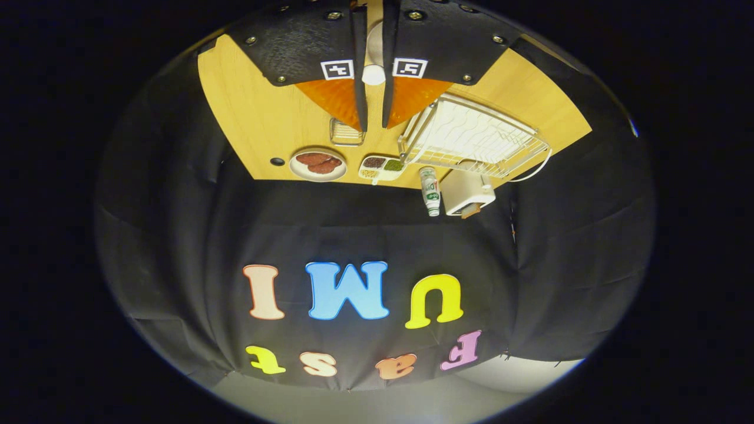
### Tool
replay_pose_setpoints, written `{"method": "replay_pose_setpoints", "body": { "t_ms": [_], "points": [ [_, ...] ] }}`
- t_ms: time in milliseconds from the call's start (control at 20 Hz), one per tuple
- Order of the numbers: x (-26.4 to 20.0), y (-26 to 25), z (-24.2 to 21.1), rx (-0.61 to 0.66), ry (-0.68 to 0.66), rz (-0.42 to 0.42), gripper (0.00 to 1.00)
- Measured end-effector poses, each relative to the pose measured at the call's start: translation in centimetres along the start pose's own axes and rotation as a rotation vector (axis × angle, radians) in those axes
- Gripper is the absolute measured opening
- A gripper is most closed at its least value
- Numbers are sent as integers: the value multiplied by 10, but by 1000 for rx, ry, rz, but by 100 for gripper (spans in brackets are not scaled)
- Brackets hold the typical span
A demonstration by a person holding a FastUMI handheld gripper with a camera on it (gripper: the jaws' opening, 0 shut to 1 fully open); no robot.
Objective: Take the plate from the dish rack, then take the spoon from the basket and place it into the plate.
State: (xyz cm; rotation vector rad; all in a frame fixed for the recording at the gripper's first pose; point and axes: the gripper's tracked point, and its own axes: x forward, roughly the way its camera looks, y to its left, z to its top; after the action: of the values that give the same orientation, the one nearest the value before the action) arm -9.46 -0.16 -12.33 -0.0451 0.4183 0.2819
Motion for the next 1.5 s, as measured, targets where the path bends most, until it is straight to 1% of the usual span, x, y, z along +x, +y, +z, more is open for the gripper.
{"method": "replay_pose_setpoints", "body": {
  "t_ms": [250,400,500,800,1000,1200,1400,1450,1500],
  "points": [
    [10,28,-25,-31,80,46,10],
    [21,47,-37,-52,122,90,10],
    [29,60,-42,-65,138,125,10],
    [60,94,-62,-119,200,186,10],
    [73,114,-63,-149,214,236,10],
    [80,120,-67,-193,229,250,10],
    [82,125,-68,-184,236,275,11],
    [82,124,-69,-189,241,278,13],
    [82,124,-69,-188,236,286,13]
  ]
}}
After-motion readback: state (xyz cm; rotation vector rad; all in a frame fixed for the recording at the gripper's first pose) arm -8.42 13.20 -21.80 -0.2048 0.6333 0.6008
